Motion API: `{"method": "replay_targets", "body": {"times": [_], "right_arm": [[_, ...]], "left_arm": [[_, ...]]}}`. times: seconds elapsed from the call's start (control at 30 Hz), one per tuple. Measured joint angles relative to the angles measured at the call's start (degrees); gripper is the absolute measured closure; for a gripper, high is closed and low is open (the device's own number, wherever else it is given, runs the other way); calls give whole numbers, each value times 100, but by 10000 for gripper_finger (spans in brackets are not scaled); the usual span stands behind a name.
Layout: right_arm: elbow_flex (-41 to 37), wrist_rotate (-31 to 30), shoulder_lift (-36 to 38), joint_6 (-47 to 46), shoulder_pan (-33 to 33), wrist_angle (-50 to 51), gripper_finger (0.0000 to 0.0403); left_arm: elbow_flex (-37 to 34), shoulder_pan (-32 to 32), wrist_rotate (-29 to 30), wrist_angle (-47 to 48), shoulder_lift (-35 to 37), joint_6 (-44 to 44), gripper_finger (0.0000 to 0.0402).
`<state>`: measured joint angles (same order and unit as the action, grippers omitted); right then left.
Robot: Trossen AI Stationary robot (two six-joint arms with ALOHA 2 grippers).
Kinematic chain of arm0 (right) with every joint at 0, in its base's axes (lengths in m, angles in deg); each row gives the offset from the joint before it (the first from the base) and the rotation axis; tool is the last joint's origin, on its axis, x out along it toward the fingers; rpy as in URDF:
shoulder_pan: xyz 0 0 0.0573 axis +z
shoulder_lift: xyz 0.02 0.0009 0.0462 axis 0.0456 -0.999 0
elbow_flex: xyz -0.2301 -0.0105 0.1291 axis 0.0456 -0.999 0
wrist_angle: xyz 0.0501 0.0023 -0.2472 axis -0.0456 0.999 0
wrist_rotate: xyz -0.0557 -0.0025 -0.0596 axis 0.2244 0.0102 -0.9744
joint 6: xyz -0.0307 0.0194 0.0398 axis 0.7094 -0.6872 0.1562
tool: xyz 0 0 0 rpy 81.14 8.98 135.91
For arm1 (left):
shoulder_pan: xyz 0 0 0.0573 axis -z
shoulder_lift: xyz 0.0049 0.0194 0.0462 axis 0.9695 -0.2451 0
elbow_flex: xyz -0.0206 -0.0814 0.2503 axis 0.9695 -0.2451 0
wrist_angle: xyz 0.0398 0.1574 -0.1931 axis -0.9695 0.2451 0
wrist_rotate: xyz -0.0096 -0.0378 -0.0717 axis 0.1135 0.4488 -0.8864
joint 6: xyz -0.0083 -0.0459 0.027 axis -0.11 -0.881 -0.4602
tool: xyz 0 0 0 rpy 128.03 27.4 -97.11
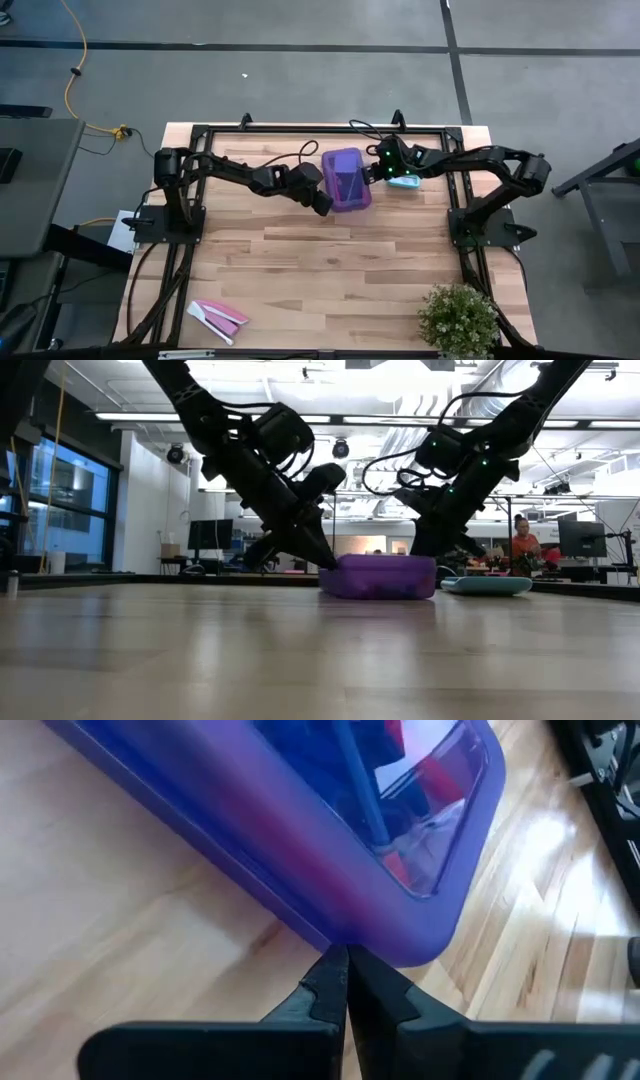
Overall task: Pack school essentials
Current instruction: Close the purple supply box, then return to Home Position
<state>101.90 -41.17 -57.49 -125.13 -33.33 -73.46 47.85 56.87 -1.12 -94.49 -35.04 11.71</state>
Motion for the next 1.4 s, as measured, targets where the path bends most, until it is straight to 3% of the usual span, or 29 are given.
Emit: {"method": "replay_targets", "body": {"times": [0.33, 0.57, 0.83, 1.07, 1.2, 1.4], "right_arm": [[0, -4, 201, 311, -63, 305, 403], [0, 344, 162, 269, 367, 879, 403], [0, 130, 162, 54, 896, 841, 403], [0, -154, 199, 146, 947, 970, 403], [0, -511, 625, 706, 856, 1311, 403], [0, -1028, 1990, 2043, 813, 1544, 403]], "left_arm": [[-2, -445, 493, 684, 452, 336, 402], [2, -827, 532, 555, 485, 369, 402], [0, -883, 697, 547, 469, 499, 402], [0, -882, 717, 585, 484, 864, 402], [-2, -1027, 716, 896, 987, 1228, 402], [-4, -1069, 1186, 894, 2516, 1946, 402]]}}
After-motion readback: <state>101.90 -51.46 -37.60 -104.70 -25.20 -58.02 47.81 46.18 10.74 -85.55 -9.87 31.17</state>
